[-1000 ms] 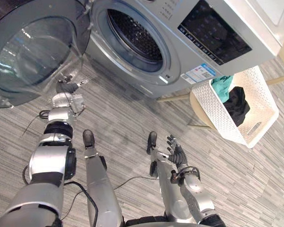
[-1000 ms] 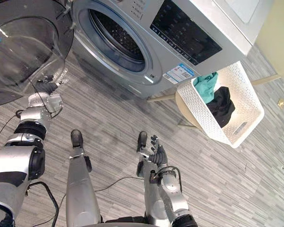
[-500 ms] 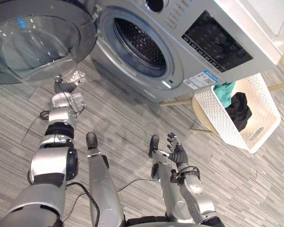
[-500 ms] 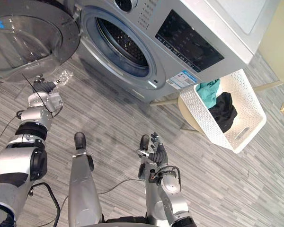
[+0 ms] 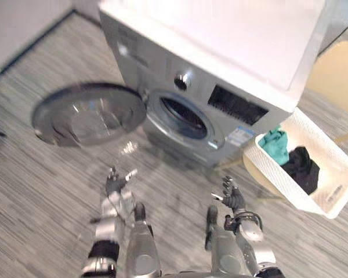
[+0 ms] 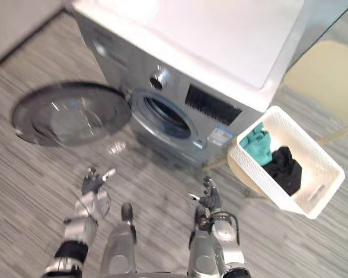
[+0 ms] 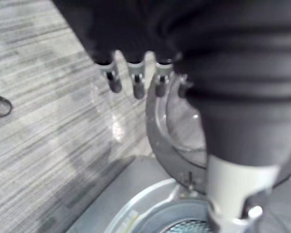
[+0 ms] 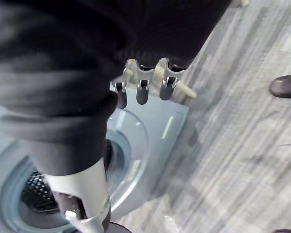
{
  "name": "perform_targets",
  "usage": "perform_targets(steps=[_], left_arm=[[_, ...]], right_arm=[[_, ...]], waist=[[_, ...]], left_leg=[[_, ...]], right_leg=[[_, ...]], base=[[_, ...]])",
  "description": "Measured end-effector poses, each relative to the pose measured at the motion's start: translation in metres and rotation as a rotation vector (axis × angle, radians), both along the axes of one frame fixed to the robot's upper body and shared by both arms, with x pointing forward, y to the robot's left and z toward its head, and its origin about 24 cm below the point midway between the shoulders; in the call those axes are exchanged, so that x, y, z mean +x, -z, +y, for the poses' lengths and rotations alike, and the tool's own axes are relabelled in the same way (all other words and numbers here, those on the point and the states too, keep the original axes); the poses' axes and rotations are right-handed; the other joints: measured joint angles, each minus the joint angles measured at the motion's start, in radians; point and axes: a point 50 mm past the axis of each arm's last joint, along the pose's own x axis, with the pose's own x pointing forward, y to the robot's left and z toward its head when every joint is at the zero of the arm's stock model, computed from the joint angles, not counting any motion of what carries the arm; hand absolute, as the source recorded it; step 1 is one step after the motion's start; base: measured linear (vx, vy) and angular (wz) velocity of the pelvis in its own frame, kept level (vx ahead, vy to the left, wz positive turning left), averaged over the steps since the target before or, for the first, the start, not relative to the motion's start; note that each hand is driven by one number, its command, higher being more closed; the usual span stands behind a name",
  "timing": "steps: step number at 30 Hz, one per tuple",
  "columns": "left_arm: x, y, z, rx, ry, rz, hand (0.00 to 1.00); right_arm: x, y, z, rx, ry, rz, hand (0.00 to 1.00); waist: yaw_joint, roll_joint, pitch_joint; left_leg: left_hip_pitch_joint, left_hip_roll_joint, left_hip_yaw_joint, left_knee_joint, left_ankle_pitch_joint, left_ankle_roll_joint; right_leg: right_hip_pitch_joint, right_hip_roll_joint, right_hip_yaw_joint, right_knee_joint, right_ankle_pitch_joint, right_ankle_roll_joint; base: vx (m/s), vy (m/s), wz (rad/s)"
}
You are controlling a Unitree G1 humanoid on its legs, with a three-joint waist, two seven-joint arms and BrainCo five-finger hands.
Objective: Pick up the laundry basket with both hands and put the clothes into the washing machine.
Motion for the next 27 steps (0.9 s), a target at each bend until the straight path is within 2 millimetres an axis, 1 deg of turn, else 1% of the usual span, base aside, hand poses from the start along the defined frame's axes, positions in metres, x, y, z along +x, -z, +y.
perform_targets(steps=[2,4,5,7,8,9,10,11,12,13,14,15,16,17,18,19,20,21,22,23,24,25,26,27], left_arm=[[-0.022,0.005,-0.007,-0.03,0.007,-0.008,0.0],[-0.032,0.01,-0.018,-0.072,0.054,-0.007,0.0],[-0.037,0.012,-0.025,-0.099,0.081,-0.004,0.0],[-0.045,0.017,-0.033,-0.131,0.104,0.011,0.0],[-0.052,0.019,-0.036,-0.15,0.102,0.02,0.0],[-0.054,0.02,-0.037,-0.157,0.105,0.024,0.0],[-0.058,0.023,-0.039,-0.171,0.107,0.036,0.0],[-0.06,0.024,-0.041,-0.193,0.099,0.037,0.0],[-0.063,0.025,-0.042,-0.203,0.095,0.042,0.0],[-0.068,0.028,-0.043,-0.214,0.096,0.055,0.0],[-0.071,0.029,-0.043,-0.218,0.092,0.062,0.0],[-0.076,0.03,-0.047,-0.238,0.089,0.069,0.0],[-0.078,0.03,-0.047,-0.242,0.088,0.07,0.0],[-0.083,0.03,-0.046,-0.243,0.087,0.072,0.0],[-0.09,0.028,-0.042,-0.236,0.073,0.071,0.0],[-0.091,0.027,-0.04,-0.228,0.072,0.069,0.0],[-0.091,0.027,-0.039,-0.227,0.075,0.069,0.0],[-0.088,0.026,-0.037,-0.218,0.078,0.061,0.0],[-0.086,0.024,-0.038,-0.216,0.085,0.053,0.0],[-0.084,0.022,-0.041,-0.218,0.098,0.045,0.0],[-0.084,0.022,-0.043,-0.22,0.109,0.042,0.0],[-0.08,0.019,-0.049,-0.221,0.139,0.03,0.0],[-0.071,0.014,-0.055,-0.219,0.175,0.0,0.0],[-0.067,0.012,-0.058,-0.218,0.199,-0.012,0.0]], right_arm=[[-0.004,0.002,-0.008,-0.017,0.027,0.011,0.0],[-0.005,0.003,-0.013,-0.039,0.032,0.016,0.0],[-0.005,0.003,-0.014,-0.047,0.027,0.017,0.0],[-0.005,0.003,-0.012,-0.049,0.02,0.017,0.0],[-0.005,0.003,-0.009,-0.052,0.003,0.017,0.0],[-0.002,0.001,-0.007,-0.055,-0.009,0.008,0.0],[-0.003,0.002,-0.007,-0.062,-0.017,0.011,0.0],[-0.004,0.002,-0.008,-0.074,-0.026,0.013,0.0],[-0.003,0.002,-0.009,-0.081,-0.029,0.012,0.0],[-0.003,0.001,-0.013,-0.094,-0.026,0.01,0.0],[-0.003,0.001,-0.015,-0.102,-0.026,0.009,0.0],[-0.001,-0.001,-0.02,-0.119,-0.018,0.006,0.0],[-0.001,-0.001,-0.022,-0.126,-0.016,0.006,0.0],[0.001,-0.002,-0.02,-0.122,-0.025,0.002,0.0],[0.003,-0.003,-0.011,-0.112,-0.058,-0.005,0.0],[0.004,-0.003,-0.006,-0.104,-0.074,-0.009,0.0],[0.005,-0.003,0.003,-0.079,-0.084,-0.013,0.0],[0.006,-0.004,0.009,-0.064,-0.092,-0.02,0.0],[0.005,-0.008,0.019,-0.038,-0.109,-0.035,0.0],[0.001,-0.013,0.023,-0.018,-0.1,-0.06,0.0],[-0.001,-0.015,0.023,-0.012,-0.095,-0.071,0.0],[-0.007,-0.02,0.021,-0.008,-0.081,-0.089,0.0],[-0.013,-0.022,0.016,-0.007,-0.06,-0.099,0.0],[-0.016,-0.023,0.014,-0.006,-0.048,-0.099,0.0]], waist=[[-0.001,0.031,-0.048],[-0.002,0.049,-0.063],[-0.002,0.052,-0.067],[0.0,0.054,-0.083],[0.0,0.053,-0.087],[0.0,0.054,-0.086],[-0.001,0.051,-0.086],[0.002,0.05,-0.087],[0.003,0.053,-0.086],[0.007,0.061,-0.089],[0.01,0.068,-0.097],[0.027,0.084,-0.101],[0.034,0.089,-0.102],[0.051,0.095,-0.107],[0.053,0.105,-0.115],[0.051,0.118,-0.127],[0.052,0.106,-0.14],[0.056,0.094,-0.14],[0.058,0.077,-0.145],[0.055,0.069,-0.152],[0.05,0.066,-0.159],[0.044,0.061,-0.186],[0.043,0.052,-0.196],[0.041,0.047,-0.2]], left_leg=[[0.052,-0.001,0.002,-0.044,0.011,-0.004],[0.091,0.004,0.0,-0.05,0.01,-0.005],[0.111,0.011,-0.004,-0.048,0.007,-0.009],[0.112,0.038,-0.017,-0.026,-0.004,-0.017],[0.111,0.068,-0.016,-0.003,-0.01,-0.008],[0.105,0.081,-0.018,0.027,-0.014,0.003],[0.036,0.102,-0.025,0.171,-0.023,0.112],[-0.027,0.117,-0.029,0.313,0.011,0.239],[-0.045,0.122,-0.033,0.357,0.039,0.278],[-0.053,0.123,-0.066,0.382,0.101,0.273],[-0.053,0.122,-0.081,0.378,0.119,0.245],[-0.071,0.077,-0.121,0.49,0.04,0.154],[-0.065,0.026,-0.131,0.529,-0.02,0.101],[-0.025,-0.083,-0.139,0.518,-0.12,0.049],[0.034,-0.153,-0.135,0.404,-0.196,0.076],[0.068,-0.147,-0.129,0.343,-0.22,0.098],[0.113,-0.134,-0.136,0.229,-0.248,0.11],[0.119,-0.128,-0.124,0.199,-0.248,0.114],[0.129,-0.126,-0.097,0.173,-0.236,0.116],[0.151,-0.123,-0.075,0.151,-0.231,0.117],[0.16,-0.122,-0.071,0.139,-0.228,0.12],[0.16,-0.128,-0.071,0.116,-0.218,0.123],[0.166,-0.135,-0.069,0.095,-0.209,0.127],[0.168,-0.136,-0.066,0.086,-0.205,0.126]], right_leg=[[0.032,-0.001,-0.012,0.009,-0.024,-0.003],[0.057,-0.001,-0.021,0.048,-0.062,-0.006],[0.066,0.002,-0.025,0.086,-0.09,-0.011],[0.065,0.024,-0.035,0.128,-0.124,-0.026],[0.069,0.05,-0.04,0.137,-0.144,-0.044],[0.071,0.064,-0.047,0.136,-0.16,-0.058],[0.093,0.083,-0.062,0.131,-0.166,-0.074],[0.122,0.095,-0.069,0.12,-0.167,-0.091],[0.138,0.102,-0.071,0.111,-0.163,-0.1],[0.161,0.116,-0.07,0.094,-0.158,-0.113],[0.164,0.123,-0.069,0.081,-0.152,-0.124],[0.165,0.137,-0.044,0.053,-0.133,-0.153],[0.168,0.131,-0.024,0.044,-0.126,-0.155],[0.166,0.133,0.008,0.028,-0.108,-0.158],[0.154,0.157,0.037,0.015,-0.094,-0.159],[0.151,0.174,0.04,0.004,-0.086,-0.159],[0.129,0.195,0.052,-0.014,-0.064,-0.151],[0.119,0.2,0.061,-0.019,-0.055,-0.153],[0.12,0.199,0.073,-0.037,-0.036,-0.149],[0.124,0.196,0.085,-0.036,-0.035,-0.148],[0.125,0.193,0.087,-0.037,-0.035,-0.148],[0.117,0.184,0.085,-0.04,-0.037,-0.146],[0.113,0.179,0.085,-0.041,-0.038,-0.144],[0.111,0.177,0.086,-0.041,-0.039,-0.143]], base=[[0.15,-0.023,0.12],[0.11,-0.051,0.16],[0.06,-0.076,0.15],[0.04,-0.116,0.08],[0.03,-0.146,-0.01],[-0.03,-0.157,0.07],[-0.05,-0.215,0.17],[-0.06,-0.2,0.19],[-0.02,-0.213,0.05],[-0.01,-0.161,-0.05],[-0.01,-0.191,-0.26],[0.01,-0.095,-0.35],[0.05,-0.008,-0.65],[0.07,0.089,-0.84],[0.07,0.077,-0.79],[0.06,0.003,-0.62],[0.04,-0.03,-0.37],[0.04,-0.053,-0.53],[0.02,-0.026,-0.52],[0.02,-0.022,-0.43],[0.05,-0.01,-0.2],[0.07,-0.002,-0.03],[0.06,0.004,0.01],[0.03,0.008,-0.03]])
